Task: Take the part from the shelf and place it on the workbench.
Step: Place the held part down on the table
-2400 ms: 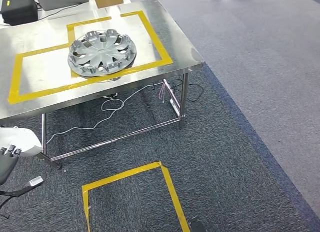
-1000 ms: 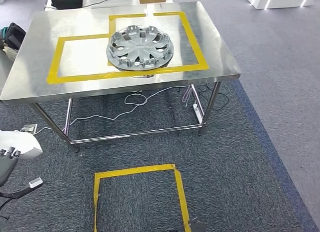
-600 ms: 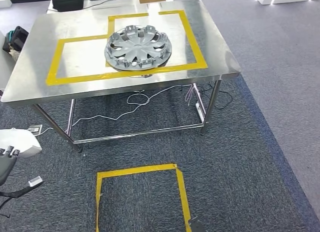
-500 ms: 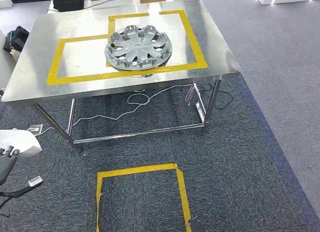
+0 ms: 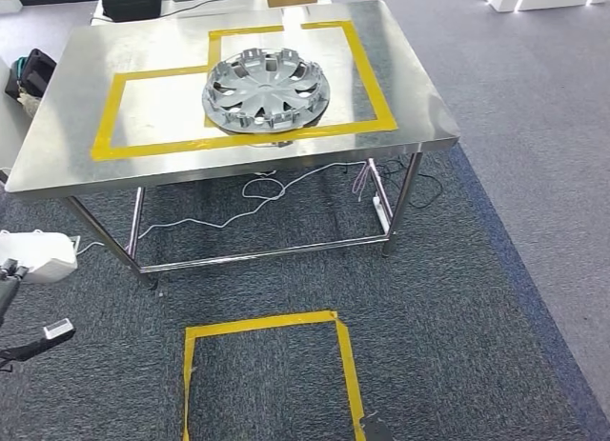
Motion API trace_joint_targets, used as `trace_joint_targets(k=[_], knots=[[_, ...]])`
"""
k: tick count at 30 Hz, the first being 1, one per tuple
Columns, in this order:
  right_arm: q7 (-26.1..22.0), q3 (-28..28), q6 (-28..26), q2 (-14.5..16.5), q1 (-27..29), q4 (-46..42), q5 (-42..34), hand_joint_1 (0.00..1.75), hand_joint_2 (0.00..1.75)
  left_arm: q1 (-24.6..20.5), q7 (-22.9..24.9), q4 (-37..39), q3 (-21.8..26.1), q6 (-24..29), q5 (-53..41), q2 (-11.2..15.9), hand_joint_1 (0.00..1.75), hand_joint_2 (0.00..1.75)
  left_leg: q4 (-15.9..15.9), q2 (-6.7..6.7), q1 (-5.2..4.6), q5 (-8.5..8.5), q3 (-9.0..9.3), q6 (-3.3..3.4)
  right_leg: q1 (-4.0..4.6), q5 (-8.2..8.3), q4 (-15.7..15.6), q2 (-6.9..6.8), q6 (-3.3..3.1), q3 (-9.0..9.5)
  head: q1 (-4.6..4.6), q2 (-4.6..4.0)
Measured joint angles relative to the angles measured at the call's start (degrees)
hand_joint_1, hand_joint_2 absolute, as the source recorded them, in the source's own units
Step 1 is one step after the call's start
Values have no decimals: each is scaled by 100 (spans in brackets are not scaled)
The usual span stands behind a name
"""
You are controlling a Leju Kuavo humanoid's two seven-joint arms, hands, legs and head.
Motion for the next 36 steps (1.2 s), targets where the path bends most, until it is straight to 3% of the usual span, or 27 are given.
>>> trace_joint_targets(k=[6, 16, 36], knots=[[1, -38, -2, 0, -2, 0, 5, 0, 0, -6, -288, -467, 706, -229, 285, -36, 175, 175, 0, 0, 0, 0, -1, 0, 0, 0, 0, 0, 0, -1, 1, -1], [-15, -95, -11, 0, -6, 0, 9, 0, 0, -100, -550, -976, 1225, -526, 857, 15, 175, 175, 0, 0, 0, 0, -1, 0, 0, 0, 0, 0, 0, -1, 1, -1], [-19, -114, -20, 0, -8, 0, 11, 0, 0, -123, -606, -1205, 1434, -572, 1037, 29, 175, 175, 0, 0, 0, 0, -2, 0, 0, 0, -1, 0, 0, -1, 0, 0]])
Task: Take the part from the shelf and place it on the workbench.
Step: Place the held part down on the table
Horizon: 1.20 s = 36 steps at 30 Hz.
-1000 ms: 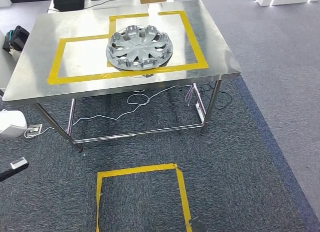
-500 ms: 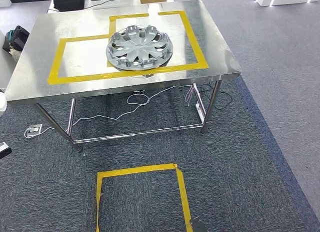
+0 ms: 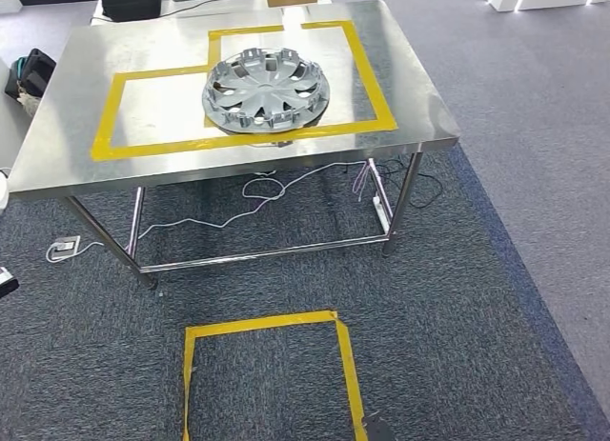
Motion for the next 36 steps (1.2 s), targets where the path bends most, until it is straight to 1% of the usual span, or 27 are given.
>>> trace_joint_targets(k=[10, 16, 24, 26, 30, 32, 34, 35, 36], knots=[[0, -14, 0, 0, 0, 0, 0, 0, 0, 0, -4, -7, 4, -2, 14, 0, 175, 175, 0, 0, 0, 0, 0, 0, 0, 0, 0, 0, 0, 0, -1, 0], [0, -27, 0, 0, -1, 0, 13, 0, 0, 0, -104, -71, 29, -44, 207, -8, 175, 175, 0, 0, 0, 0, 0, 0, 0, 0, 0, 0, 0, 0, 0, 0], [3, -32, 1, 0, -8, 0, 73, 0, 0, 44, -311, -207, 29, -117, 533, -132, 175, 175, 3, 0, -2, -3, -3, 3, -4, 1, -3, 0, 1, 3, 1, -1], [14, -32, 3, 4, -11, -1, 108, 0, 0, 131, -383, -273, 30, -132, 593, -148, 175, 175, 14, 0, -11, -19, -7, 26, -16, 2, -10, 2, 16, 5, 0, -1], [44, -32, 14, 27, -16, -2, 168, 0, 0, 407, -410, -442, 38, -93, 523, -149, 175, 175, 22, 2, -46, -45, -9, 85, -53, -5, -24, 2, 67, 9, -3, 0], [46, -32, 15, 39, -23, -3, 178, 0, 0, 492, -411, -504, 57, -84, 514, -149, 175, 175, -18, -1, -56, -75, -11, 139, -63, 30, -3, -7, 113, 32, -1, -1], [44, -32, 15, 44, -31, -7, 183, 0, 0, 530, -411, -556, 80, -78, 511, -150, 175, 175, -69, -16, -33, -128, 39, 207, -59, 23, 86, -12, 162, 6, 7, -1], [42, -32, 14, 44, -36, -10, 185, 0, 0, 541, -411, -577, 88, -76, 507, -152, 175, 175, -79, -24, -19, -163, 81, 239, -60, -51, 218, -11, 177, -62, 21, 0], [39, -32, 12, 44, -41, -12, 186, 0, 0, 552, -412, -593, 93, -75, 503, -155, 175, 175, -81, -29, -10, -177, 124, 259, -59, -177, 462, -9, 189, -196, 30, 1]])
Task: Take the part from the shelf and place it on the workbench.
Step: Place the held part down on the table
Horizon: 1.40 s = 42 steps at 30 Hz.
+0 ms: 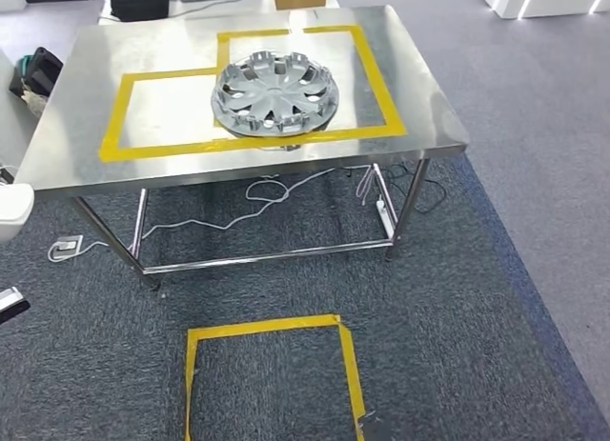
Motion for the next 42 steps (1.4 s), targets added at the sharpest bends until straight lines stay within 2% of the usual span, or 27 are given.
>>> trace_joint_targets(k=[2, 4, 5, 6, 7, 8, 10, 13, 14, 16, 18, 20, 21, 22, 24, 25, 26, 28, 30, 31, 33, 34, 35, 37, 39, 40, 42], knots=[[-4, 0, -3, 0, 1, -1, 2, 0, 0, 31, -3, -10, 2, 1, -7, -13, 175, 175, 1, -1, 3, -55, 68, 16, -5, -312, 733, 2, 19, -397, 20, -1], [-4, 0, -4, -1, 17, -1, 2, 0, 0, 71, -5, -10, 2, 1, -7, -29, 175, 175, 5, -6, 17, -125, 152, -6, -15, -397, 1166, 2, 45, -701, 23, -1], [-4, 0, -5, -1, 24, -1, 2, 0, 0, 87, -5, -10, 2, 1, -8, -37, 175, 175, 8, -9, 32, -165, 213, -29, -24, -288, 1077, 2, 62, -703, 24, -1], [-5, 0, -5, -1, 28, -1, 2, 0, 0, 97, -5, -10, 2, 1, -8, -44, 175, 175, 11, -12, 54, -210, 288, -63, -38, -99, 791, 1, 85, -601, 25, 0], [-6, 0, -5, -1, 33, -1, 2, 0, 0, 101, -5, -10, 2, 1, -8, -49, 175, 175, 13, -13, 71, -263, 363, -106, -61, 143, 387, 2, 112, -438, 31, 0], [-7, 0, -5, -1, 33, 1, 2, 0, 0, 102, -5, -11, 2, 1, -8, -51, 175, 175, 23, -15, 85, -319, 432, -153, -75, 277, 17, 6, 122, -285, 42, 0], [-10, 0, -5, 0, 27, 1, 3, 0, 0, 100, -5, -24, 5, 1, -13, -48, 175, 175, 7, -19, 90, -413, 521, -251, -75, 317, -375, 18, 41, -81, 61, -1], [-12, -2, -7, 0, 30, -3, 7, 0, 0, 98, -8, -55, 10, 4, -26, -35, 175, 175, 117, -15, 105, -365, 549, -364, -61, 181, -420, 26, -153, 70, 63, 0], [-13, -3, -9, 0, 28, -4, 8, 0, 0, 95, -9, -61, 13, 6, -28, -32, 175, 175, 345, -5, 110, -273, 435, -392, -67, 146, -450, 28, -197, 149, 51, 0], [-15, -4, -10, 0, 30, -8, 10, 0, 0, 95, -10, -67, 16, 10, -32, -30, 175, 175, 1058, 17, 118, -191, -40, -445, -74, 50, -544, 33, -257, 344, 33, 0], [-12, -6, -8, 0, 51, -8, 10, 0, 0, 119, -10, -67, 18, 12, -37, -34, 175, 175, 1582, 19, 120, -525, -556, -475, -73, -81, -655, 38, -278, 591, 25, 0], [-10, -9, -8, 0, 76, -8, 12, 0, 0, 149, -10, -67, 19, 12, -40, -38, 175, 175, 1561, 23, 121, -964, -839, -465, -76, -242, -768, 55, -269, 903, 20, 0], [-10, -10, -7, 0, 82, -8, 13, 0, 0, 160, -10, -67, 22, 13, -40, -38, 175, 175, 1367, 29, 120, -999, -895, -451, -80, -336, -817, 63, -251, 1075, 18, 0], [-10, -11, -6, 0, 87, -8, 14, 0, 0, 170, -10, -67, 25, 14, -39, -38, 175, 175, 1066, 46, 120, -768, -914, -434, -85, -442, -862, 69, -230, 1243, 14, 0], [-10, -14, 1, 1, 93, 6, 16, 0, 0, 205, -11, -65, 32, 20, -37, -48, 175, 175, 358, 91, 112, 255, -931, -392, -71, -670, -893, 85, -165, 1543, -15, -2], [-9, -16, 4, 1, 89, 12, 17, 0, 0, 228, -13, -67, 39, 25, -31, -52, 175, 175, 150, 106, 103, 694, -931, -371, -60, -791, -915, 94, -132, 1645, -28, -3], [-9, -17, 5, 1, 75, 16, 20, 0, 0, 246, -17, -70, 49, 32, -20, -56, 175, 175, 79, 109, 92, 905, -937, -352, -51, -897, -953, 102, -97, 1740, -37, -4], [-13, -20, 5, 0, 24, 5, 25, 0, 0, 255, -27, -86, 76, 45, 8, -50, 175, 175, 184, 91, 81, 790, -894, -293, -58, -1043, -1109, 94, -33, 1917, -24, -4], [-21, -19, 4, 0, -25, -11, 27, 0, 0, 240, -31, -104, 96, 56, 24, -44, 175, 175, 208, 76, 87, 626, -800, -203, -59, -1196, -903, 54, 10, 1879, 3, -2], [-24, -19, 3, 0, -35, -18, 28, 0, 0, 240, -32, -111, 99, 59, 26, -46, 175, 175, 200, 73, 89, 549, -734, -163, -51, -1338, -556, 36, 14, 1689, 16, -2], [-24, -19, 3, 0, -29, -16, 26, 0, 0, 257, -33, -112, 97, 60, 28, -71, 175, 175, 190, 71, 73, 391, -570, -110, -14, -1622, 373, 19, -6, 1062, 31, -2], [-20, -19, 4, 0, -6, -14, 25, 0, 0, 276, -41, -111, 92, 59, 28, -91, 175, 175, 187, 67, 63, 307, -472, -98, 7, -1614, 686, 19, -25, 769, 32, -2], [-17, -20, 4, 0, 24, -10, 25, 0, 0, 292, -58, -110, 88, 62, 35, -111, 175, 175, 186, 57, 54, 225, -368, -91, 27, -1445, 798, 19, -49, 540, 36, -2], [-13, -20, 7, 0, 75, -1, 30, 0, 0, 306, -123, -109, 85, 84, 87, -140, 175, 175, 184, 31, 36, 76, -175, -92, 55, -699, 396, 20, -103, 297, 37, -2], [-13, -19, 10, 0, 111, 27, 35, 0, 0, 316, -210, -109, 85, 114, 198, -171, 175, 175, 180, 7, 16, -30, -48, -114, 73, -79, -66, 21, -153, 230, 21, -2], [-14, -19, 11, 0, 116, 40, 40, 0, 0, 326, -252, -109, 85, 125, 256, -184, 175, 175, 177, -1, 10, -58, -17, -129, 80, 58, -184, 22, -168, 234, 18, -2], [-17, -20, 11, 1, 107, 54, 50, 0, 0, 347, -304, -109, 93, 132, 341, -196, 175, 175, 178, -8, 6, -72, -12, -149, 86, 80, -258, 39, -145, 282, 9, -1]])
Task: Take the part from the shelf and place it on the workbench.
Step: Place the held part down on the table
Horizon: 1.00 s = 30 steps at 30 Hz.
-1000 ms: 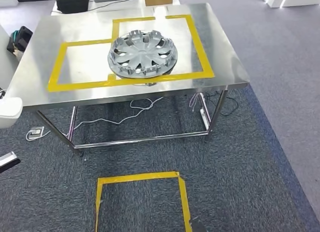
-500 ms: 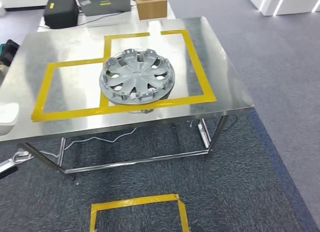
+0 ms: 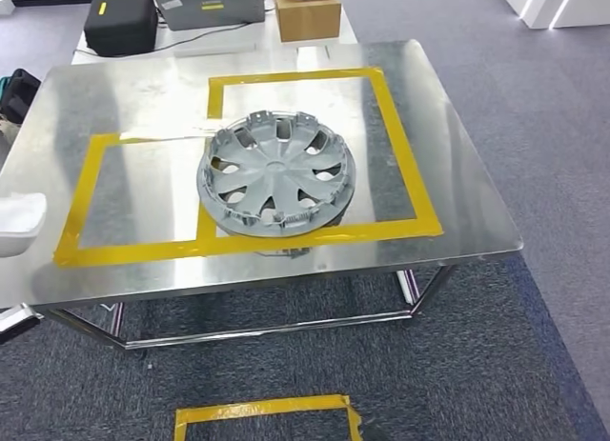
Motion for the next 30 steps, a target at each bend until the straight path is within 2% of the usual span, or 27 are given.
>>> trace_joint_targets(k=[2, 5, 16, 30], knots=[[-6, -2, -1, 2, -31, -2, 8, 0, 0, 13, -16, -1, 23, 0, 62, 1, 175, 175, -8, 4, 0, -1, -12, -6, -12, -94, -123, 35, 52, 55, -2, 0], [-13, -2, -2, 5, -59, -4, 17, 0, 0, 16, -16, -1, 71, -4, 125, 1, 175, 175, -43, 10, -8, -5, 11, -8, -25, -216, -244, 74, 32, 128, -4, -1], [-13, -2, -5, 5, -81, -5, 44, 0, 0, 155, -37, 0, 267, -8, 185, 1, 175, 175, -116, 9, -9, 4, 97, -75, -19, -220, -251, 65, -32, 204, 0, -1], [7, -2, 16, 11, -106, -22, 77, 0, 0, 215, -206, 0, 204, 14, 33, -45, 175, 175, -116, 6, -13, 11, 137, -69, -22, -186, -319, 61, -13, 280, 0, -1]])
